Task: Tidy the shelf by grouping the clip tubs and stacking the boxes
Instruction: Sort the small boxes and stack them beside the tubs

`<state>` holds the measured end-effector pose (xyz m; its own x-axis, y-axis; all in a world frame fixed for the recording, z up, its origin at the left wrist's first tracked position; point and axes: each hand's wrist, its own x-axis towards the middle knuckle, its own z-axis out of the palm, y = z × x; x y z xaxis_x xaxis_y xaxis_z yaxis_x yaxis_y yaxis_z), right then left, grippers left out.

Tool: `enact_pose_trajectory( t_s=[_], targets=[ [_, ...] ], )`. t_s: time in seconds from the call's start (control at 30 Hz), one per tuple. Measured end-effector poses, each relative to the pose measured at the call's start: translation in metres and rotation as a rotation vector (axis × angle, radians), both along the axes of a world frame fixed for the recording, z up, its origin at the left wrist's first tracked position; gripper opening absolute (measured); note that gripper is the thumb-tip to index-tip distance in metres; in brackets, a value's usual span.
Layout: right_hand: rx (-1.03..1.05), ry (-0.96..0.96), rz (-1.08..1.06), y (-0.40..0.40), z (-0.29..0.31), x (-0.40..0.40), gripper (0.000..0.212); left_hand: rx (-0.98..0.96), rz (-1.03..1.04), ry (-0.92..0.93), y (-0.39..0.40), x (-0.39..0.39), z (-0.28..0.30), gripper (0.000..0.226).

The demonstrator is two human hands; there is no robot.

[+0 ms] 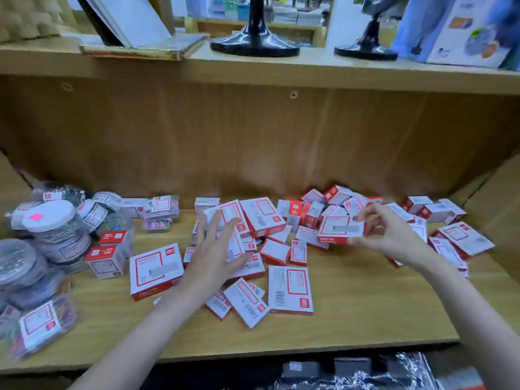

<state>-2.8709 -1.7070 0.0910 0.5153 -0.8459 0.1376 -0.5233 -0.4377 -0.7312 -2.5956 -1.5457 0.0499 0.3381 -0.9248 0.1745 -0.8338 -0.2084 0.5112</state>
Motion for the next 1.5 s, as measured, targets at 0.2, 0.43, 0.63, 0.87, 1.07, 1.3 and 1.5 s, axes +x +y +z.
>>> enact_pose_trajectory(
  t_s=[0.2, 0.43, 0.63, 0.87, 1.07, 1.3, 1.5],
  targets=[
    [0.018, 0.150, 0.029, -0.008, -0.005, -0.052, 0.045, -0.064, 0.213, -0.171, -0.011, -0.013, -0.001, 0.063],
    [0.027, -0.053, 0.011, -0.033, -0.004, -0.084, 0.041, -0.061, 0.176, -0.459, -0.027, -0.045, -0.016, 0.052],
    [-0.192, 0.305, -0.262, -0.077, -0.026, -0.110, 0.034, -0.072, 0.162, -0.436, -0.035, -0.056, -0.009, 0.043],
    [-0.301, 0.215, 0.014, -0.065, -0.016, -0.037, 0.054, -0.178, -0.149, -0.326, -0.081, -0.096, 0.004, 0.038],
    [-0.191, 0.163, -0.070, -0.074, -0.029, -0.009, 0.048, 0.095, -0.159, -0.342, -0.128, -0.120, 0.003, 0.044],
    [-0.057, 0.136, 0.053, -0.092, -0.017, -0.046, 0.022, 0.156, -0.024, -0.449, -0.158, -0.131, 0.012, 0.032],
    [-0.005, 0.181, -0.129, -0.109, -0.021, -0.024, 0.038, 0.011, 0.023, -0.226, -0.153, -0.129, 0.017, 0.028]
  ],
)
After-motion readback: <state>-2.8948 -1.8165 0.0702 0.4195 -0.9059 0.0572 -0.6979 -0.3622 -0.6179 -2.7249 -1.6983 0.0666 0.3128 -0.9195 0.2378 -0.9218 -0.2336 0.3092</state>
